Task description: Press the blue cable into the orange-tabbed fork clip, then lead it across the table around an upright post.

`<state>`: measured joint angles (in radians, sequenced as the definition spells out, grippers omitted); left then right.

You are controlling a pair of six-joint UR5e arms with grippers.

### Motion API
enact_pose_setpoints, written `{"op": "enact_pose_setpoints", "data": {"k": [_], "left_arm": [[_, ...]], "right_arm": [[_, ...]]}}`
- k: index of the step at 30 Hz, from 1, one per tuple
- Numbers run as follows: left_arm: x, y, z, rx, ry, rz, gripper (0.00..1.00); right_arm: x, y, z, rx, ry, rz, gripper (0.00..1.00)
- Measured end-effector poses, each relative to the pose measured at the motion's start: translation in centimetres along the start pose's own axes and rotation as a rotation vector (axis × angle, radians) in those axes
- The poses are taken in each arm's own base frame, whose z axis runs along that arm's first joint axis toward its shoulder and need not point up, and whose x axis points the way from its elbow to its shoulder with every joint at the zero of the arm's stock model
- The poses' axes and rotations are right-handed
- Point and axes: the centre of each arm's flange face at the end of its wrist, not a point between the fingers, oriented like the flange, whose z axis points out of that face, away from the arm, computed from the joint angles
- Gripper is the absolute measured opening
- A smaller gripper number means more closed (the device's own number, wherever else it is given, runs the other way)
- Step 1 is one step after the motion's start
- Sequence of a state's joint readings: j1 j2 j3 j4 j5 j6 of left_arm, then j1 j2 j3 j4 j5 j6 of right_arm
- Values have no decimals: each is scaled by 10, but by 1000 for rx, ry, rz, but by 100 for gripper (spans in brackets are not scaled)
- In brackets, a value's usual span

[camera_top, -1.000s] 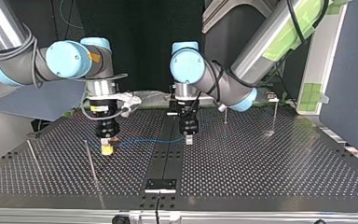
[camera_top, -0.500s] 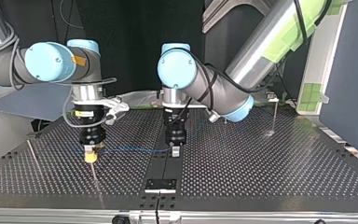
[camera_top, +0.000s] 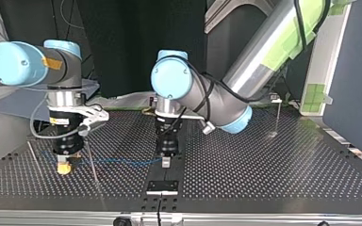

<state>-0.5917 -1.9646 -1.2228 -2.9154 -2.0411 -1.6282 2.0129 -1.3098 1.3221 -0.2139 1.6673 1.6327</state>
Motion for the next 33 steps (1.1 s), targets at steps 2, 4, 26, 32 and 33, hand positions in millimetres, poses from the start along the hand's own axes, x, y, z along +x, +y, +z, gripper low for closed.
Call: {"op": "enact_pose_setpoints", "data": {"k": [2, 4, 26, 32, 33], "left_arm": [[5, -5, 3, 9, 14, 0, 0], [8, -10, 6, 19, 21, -5, 0], [62, -71, 30, 99, 103, -36, 0], [66, -81, 43, 118, 85, -50, 0], [66, -82, 45, 119, 82, -52, 0]], "right_arm": [[0, 10, 1, -15, -10, -3, 0], [-1, 21, 3, -32, -21, -8, 0], [6, 127, 19, -150, -30, -19, 0], [0, 137, 22, -157, -40, -12, 0], [0, 137, 22, -158, -41, -12, 0]]}}
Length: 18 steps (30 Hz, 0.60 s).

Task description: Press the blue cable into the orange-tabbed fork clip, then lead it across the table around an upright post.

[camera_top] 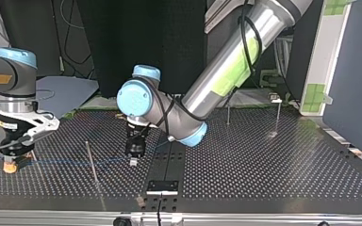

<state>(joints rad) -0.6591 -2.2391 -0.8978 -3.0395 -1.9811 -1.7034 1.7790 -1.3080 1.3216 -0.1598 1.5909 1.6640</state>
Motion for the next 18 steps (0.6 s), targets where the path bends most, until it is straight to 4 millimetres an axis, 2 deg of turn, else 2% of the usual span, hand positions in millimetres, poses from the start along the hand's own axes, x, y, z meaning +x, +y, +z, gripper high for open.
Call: {"op": "enact_pose_setpoints", "data": {"k": [12, 18], "left_arm": [[5, -11, 18, 24, -23, -27, 0], [22, -9, 20, 23, 0, -19, 0]], "right_arm": [[-12, 8, 4, -13, -20, -1, 0], [-37, 12, 1, -23, -63, -2, 0]]}}
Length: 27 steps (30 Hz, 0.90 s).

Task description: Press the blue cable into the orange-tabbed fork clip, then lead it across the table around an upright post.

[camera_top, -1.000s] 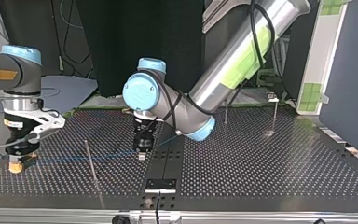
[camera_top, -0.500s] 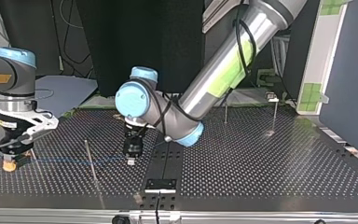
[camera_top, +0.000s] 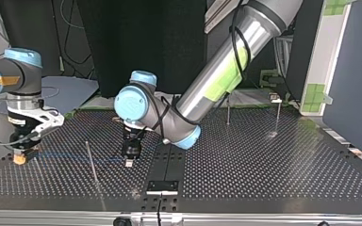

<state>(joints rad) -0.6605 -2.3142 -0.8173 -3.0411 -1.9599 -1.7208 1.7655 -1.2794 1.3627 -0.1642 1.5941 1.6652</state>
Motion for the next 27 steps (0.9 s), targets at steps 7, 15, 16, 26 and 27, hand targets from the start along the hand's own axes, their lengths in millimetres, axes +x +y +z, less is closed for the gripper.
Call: {"op": "enact_pose_setpoints", "data": {"k": [7, 15, 16, 26, 27], "left_arm": [[41, 2, 1, -1, 47, 20, 0], [67, 12, -2, -8, 64, 27, 0], [68, 13, -2, -9, 65, 28, 0], [70, 12, -3, -12, 66, 31, 0], [70, 13, -3, -12, 67, 32, 0]], "right_arm": [[-43, 3, -3, -5, -67, -2, 0], [-107, 3, -5, -2, -132, -2, 0], [-117, 3, -6, -1, -141, -2, 0], [-199, 5, -14, -1, -219, 14, 0], [-204, 6, -14, -2, -223, 13, 0]]}}
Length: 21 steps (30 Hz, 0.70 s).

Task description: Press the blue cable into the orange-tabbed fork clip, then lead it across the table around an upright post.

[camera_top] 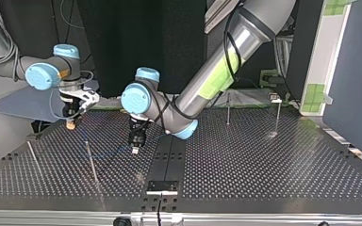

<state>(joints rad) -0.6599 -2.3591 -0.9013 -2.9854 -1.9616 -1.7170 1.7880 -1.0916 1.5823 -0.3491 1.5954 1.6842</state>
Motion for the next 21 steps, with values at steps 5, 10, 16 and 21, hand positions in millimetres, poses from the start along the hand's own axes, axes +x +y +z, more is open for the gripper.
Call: {"op": "enact_pose_setpoints", "data": {"k": [5, 10, 16, 21], "left_arm": [[0, 1, 0, -6, 1, 3, 0], [0, 1, 0, -8, 2, 5, 0], [0, 1, -1, -10, 3, 8, 0], [0, 1, -1, -14, 4, 10, 0]], "right_arm": [[-20, 3, 6, -6, -24, -10, 0], [-36, 4, 11, -6, -35, -18, 0], [-46, 4, 15, -5, -36, -23, 0], [-48, 4, 16, -4, -29, -23, 0]]}}
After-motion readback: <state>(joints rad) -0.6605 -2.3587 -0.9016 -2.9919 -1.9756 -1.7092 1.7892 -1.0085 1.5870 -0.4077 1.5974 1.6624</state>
